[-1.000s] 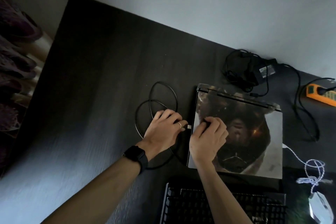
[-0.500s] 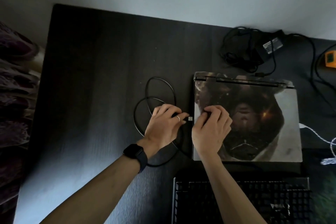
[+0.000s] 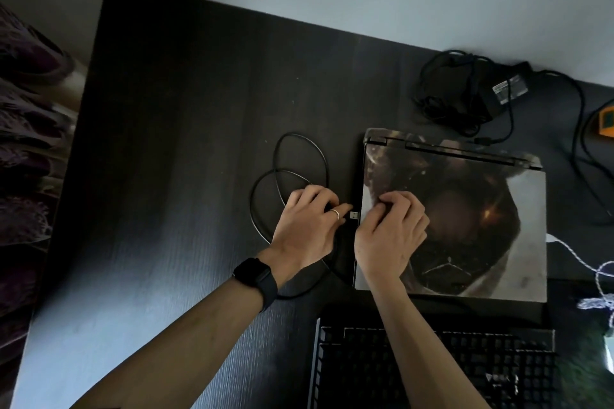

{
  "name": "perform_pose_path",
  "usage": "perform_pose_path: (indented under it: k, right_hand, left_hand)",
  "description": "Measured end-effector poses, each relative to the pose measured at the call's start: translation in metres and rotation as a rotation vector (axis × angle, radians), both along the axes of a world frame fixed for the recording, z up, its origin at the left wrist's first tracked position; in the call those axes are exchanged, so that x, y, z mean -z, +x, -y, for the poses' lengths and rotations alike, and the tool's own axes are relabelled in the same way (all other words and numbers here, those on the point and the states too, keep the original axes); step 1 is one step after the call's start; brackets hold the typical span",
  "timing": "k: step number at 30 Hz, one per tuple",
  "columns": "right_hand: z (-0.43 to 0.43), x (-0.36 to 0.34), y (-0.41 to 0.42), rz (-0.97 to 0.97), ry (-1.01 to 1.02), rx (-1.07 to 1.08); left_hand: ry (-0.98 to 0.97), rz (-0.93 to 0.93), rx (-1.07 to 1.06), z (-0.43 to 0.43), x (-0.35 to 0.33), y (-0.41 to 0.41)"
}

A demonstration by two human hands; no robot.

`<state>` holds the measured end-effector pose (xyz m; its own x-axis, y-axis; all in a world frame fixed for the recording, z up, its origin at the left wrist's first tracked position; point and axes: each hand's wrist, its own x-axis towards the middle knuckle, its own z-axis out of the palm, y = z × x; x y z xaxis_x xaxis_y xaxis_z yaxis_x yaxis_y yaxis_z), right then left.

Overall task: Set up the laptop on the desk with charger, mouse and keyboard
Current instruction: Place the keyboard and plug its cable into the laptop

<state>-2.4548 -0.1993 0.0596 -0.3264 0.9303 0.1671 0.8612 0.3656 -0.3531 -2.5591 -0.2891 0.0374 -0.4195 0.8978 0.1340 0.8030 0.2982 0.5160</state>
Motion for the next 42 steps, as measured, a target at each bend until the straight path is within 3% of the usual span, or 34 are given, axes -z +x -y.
perform_pose_path:
  k: [10,16,27,33,42]
  right_hand:
    - [0.002,0.001,-0.002,-0.001,-0.016,-0.004]
    - [0.003,0.001,-0.003,0.004,-0.019,-0.002]
    - [0.004,0.002,-0.002,-0.001,0.003,-0.004]
    - [0.003,0.003,-0.003,0.006,0.003,-0.003]
    - [0.003,0.002,-0.002,0.010,0.009,-0.012]
  left_hand:
    - [0.044,0.031,-0.027,0.005,0.004,-0.005]
    - [0.058,-0.054,0.159,-0.005,-0.003,-0.019]
    - [0.087,-0.090,0.196,-0.009,-0.004,-0.020]
    - [0.080,-0.059,0.137,-0.008,-0.003,-0.010]
    - [0.035,-0.157,0.080,0.000,0.007,-0.015]
